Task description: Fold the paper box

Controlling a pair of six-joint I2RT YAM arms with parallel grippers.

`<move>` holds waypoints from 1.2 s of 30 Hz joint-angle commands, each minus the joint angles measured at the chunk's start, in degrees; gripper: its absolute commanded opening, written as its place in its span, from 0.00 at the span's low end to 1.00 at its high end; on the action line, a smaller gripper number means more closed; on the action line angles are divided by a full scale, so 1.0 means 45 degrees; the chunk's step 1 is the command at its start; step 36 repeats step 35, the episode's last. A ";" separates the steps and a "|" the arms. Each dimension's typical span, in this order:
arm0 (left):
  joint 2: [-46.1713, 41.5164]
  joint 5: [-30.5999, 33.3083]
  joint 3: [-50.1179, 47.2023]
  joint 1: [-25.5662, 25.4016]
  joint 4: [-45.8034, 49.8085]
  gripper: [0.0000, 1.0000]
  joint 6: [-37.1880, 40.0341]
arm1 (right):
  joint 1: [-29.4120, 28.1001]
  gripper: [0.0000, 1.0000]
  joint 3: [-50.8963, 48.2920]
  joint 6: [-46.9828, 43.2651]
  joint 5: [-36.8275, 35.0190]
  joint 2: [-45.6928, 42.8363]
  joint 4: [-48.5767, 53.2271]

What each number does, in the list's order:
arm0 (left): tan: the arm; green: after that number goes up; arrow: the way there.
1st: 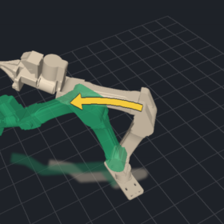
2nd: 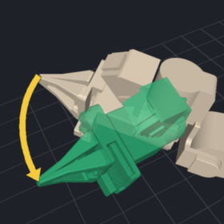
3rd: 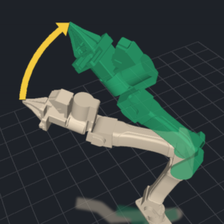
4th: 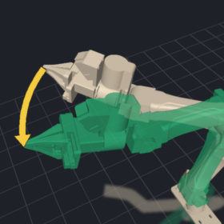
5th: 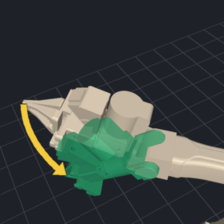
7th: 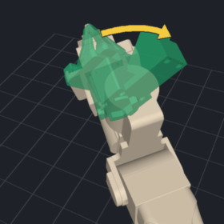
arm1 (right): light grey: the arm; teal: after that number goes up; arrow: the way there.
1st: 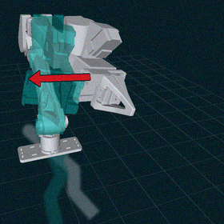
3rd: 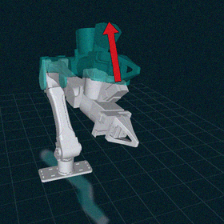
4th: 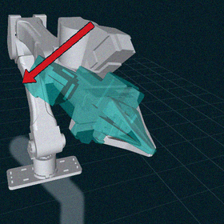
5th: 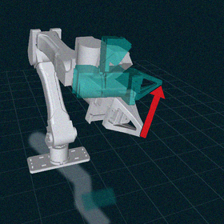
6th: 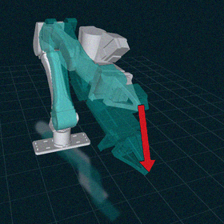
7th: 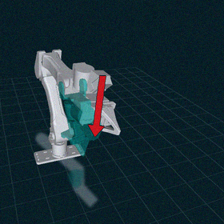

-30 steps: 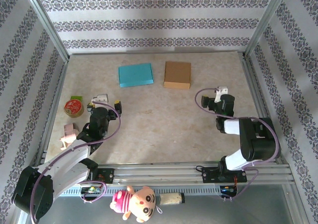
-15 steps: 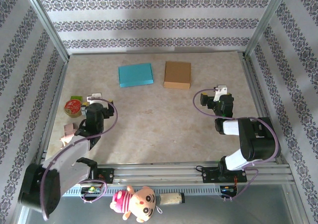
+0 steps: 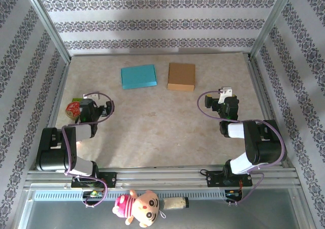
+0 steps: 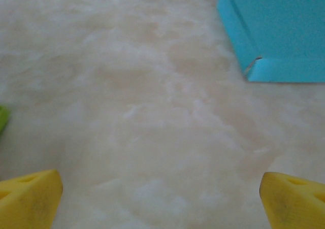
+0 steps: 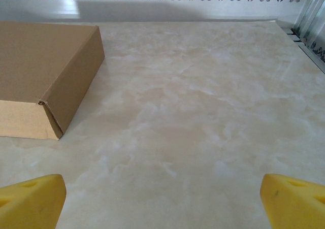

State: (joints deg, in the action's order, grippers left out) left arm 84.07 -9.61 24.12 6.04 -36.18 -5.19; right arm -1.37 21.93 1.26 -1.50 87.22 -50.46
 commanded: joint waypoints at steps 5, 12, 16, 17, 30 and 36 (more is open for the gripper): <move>0.1974 -0.0583 -0.0813 -0.0613 -0.5404 1.00 0.1045 | 0.0050 0.98 -0.0011 -0.0010 0.0043 -0.0052 -0.0452; 0.1713 0.1155 -0.0699 -0.0717 -0.4740 1.00 0.0655 | 0.0107 0.98 -0.0003 -0.0004 0.0133 -0.0063 -0.0429; 0.1641 0.0666 -0.0633 -0.0738 -0.4453 0.99 0.0804 | 0.0114 0.98 -0.0011 0.0008 0.0137 -0.0066 -0.0437; 0.1570 0.0530 -0.0563 -0.0738 -0.4174 0.99 0.0848 | 0.0098 0.98 -0.0011 -0.0012 0.0137 -0.0054 -0.0428; 0.1597 0.0394 -0.0516 -0.0738 -0.4165 0.99 0.0919 | 0.0164 0.98 0.0037 0.0054 0.0285 -0.0008 -0.0390; 0.1596 0.0396 -0.0516 -0.0738 -0.4165 0.99 0.0918 | 0.0172 0.98 0.0028 0.0031 0.0313 -0.0041 -0.0408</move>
